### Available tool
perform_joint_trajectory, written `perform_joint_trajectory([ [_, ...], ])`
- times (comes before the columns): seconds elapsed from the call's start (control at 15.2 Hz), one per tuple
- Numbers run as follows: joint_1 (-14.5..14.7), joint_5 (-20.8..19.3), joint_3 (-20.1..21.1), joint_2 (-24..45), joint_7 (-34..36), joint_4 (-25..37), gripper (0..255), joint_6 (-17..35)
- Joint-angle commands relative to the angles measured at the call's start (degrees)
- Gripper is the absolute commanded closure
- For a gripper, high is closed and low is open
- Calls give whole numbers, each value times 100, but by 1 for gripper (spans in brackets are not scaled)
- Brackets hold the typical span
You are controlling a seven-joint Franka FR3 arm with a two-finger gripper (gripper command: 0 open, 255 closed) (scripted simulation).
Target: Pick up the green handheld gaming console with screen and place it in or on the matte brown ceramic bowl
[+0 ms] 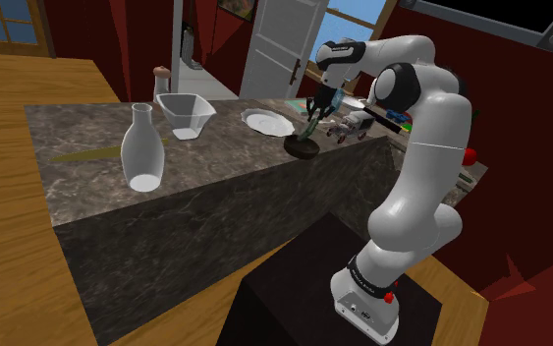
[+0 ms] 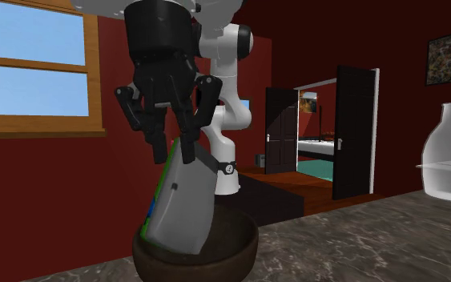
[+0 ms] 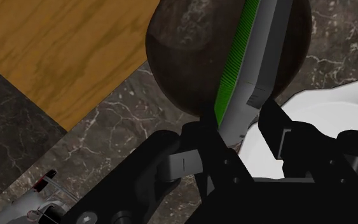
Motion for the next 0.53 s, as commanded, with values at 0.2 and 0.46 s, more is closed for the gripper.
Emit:
perform_joint_trajectory([
  [0.2, 1, -1, 1, 8, 3, -2, 0, -3],
  [0.46, -15, -9, -7, -3, 8, 170, 0, -186],
])
